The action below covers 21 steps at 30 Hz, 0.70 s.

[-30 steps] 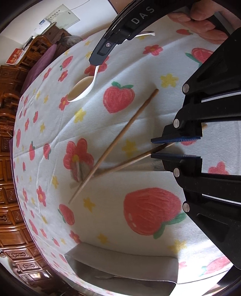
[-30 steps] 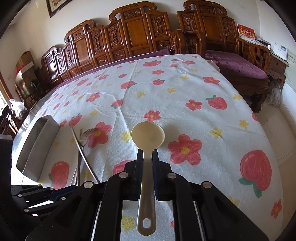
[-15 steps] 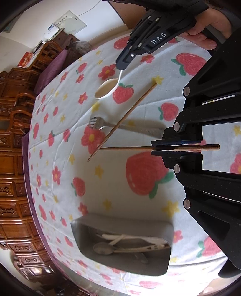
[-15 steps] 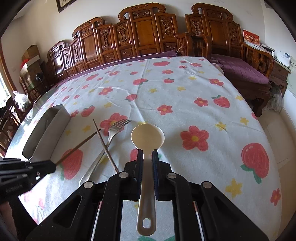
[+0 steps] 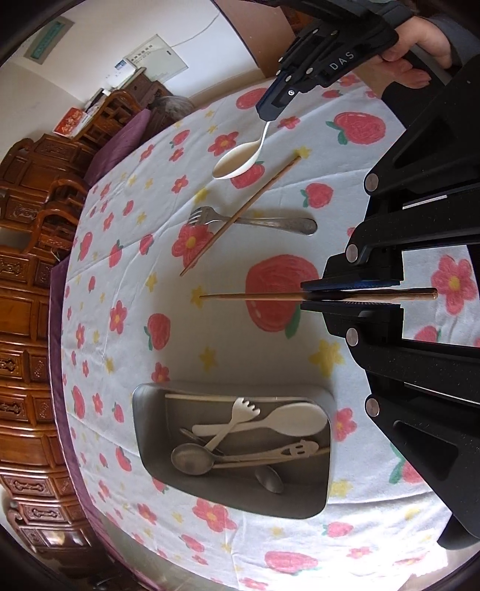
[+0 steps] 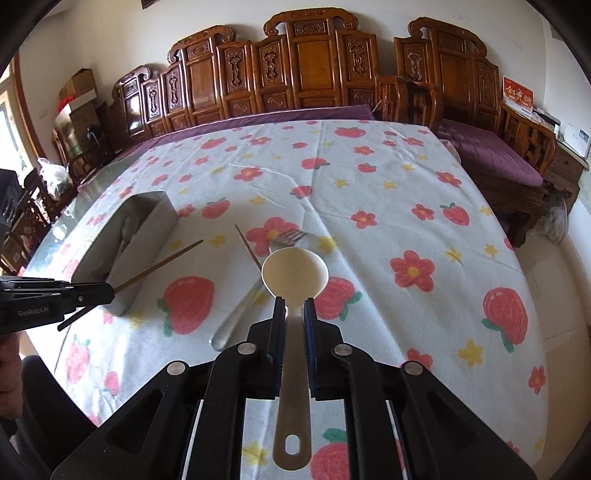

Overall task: Organize utensils
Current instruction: 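Carry the chopstick into the metal tray and open the left tool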

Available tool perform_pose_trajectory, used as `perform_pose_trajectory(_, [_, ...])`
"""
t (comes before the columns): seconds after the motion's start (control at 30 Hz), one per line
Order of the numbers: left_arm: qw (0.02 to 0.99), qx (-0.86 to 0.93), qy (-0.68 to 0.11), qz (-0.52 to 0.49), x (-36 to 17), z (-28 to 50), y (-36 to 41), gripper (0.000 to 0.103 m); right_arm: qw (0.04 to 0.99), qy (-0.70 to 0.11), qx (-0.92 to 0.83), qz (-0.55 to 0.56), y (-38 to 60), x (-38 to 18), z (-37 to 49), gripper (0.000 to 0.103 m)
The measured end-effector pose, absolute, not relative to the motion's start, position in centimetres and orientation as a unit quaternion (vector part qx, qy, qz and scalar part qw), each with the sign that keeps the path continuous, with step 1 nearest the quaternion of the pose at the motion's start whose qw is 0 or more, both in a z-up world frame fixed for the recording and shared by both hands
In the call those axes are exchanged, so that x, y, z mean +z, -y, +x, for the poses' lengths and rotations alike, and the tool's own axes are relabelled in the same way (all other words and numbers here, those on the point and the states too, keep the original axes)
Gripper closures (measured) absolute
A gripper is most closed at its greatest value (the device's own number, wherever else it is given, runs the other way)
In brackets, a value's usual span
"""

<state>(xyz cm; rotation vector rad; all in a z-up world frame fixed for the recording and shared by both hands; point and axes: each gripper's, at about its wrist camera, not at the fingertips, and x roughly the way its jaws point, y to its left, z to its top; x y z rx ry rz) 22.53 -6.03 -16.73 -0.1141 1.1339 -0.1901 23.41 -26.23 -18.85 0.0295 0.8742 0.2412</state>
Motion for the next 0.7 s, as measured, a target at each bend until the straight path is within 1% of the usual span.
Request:
perform_pose_trajectory(0.47, [0.875, -0.099, -0.472, -0.029, -8.7, 21.3, 1.3, 0.099, 0.896, -0.410, 0.170, -0.020, 20.9, -11.8, 23.5, 0.091])
perform_pose_trajectory(0.7, [0.879, -0.096, -0.466, -0.037, -8.1, 21.3, -1.6, 0.099, 0.893, -0.408, 0.186, -0.037, 18.4, -11.0, 23.6, 0.091])
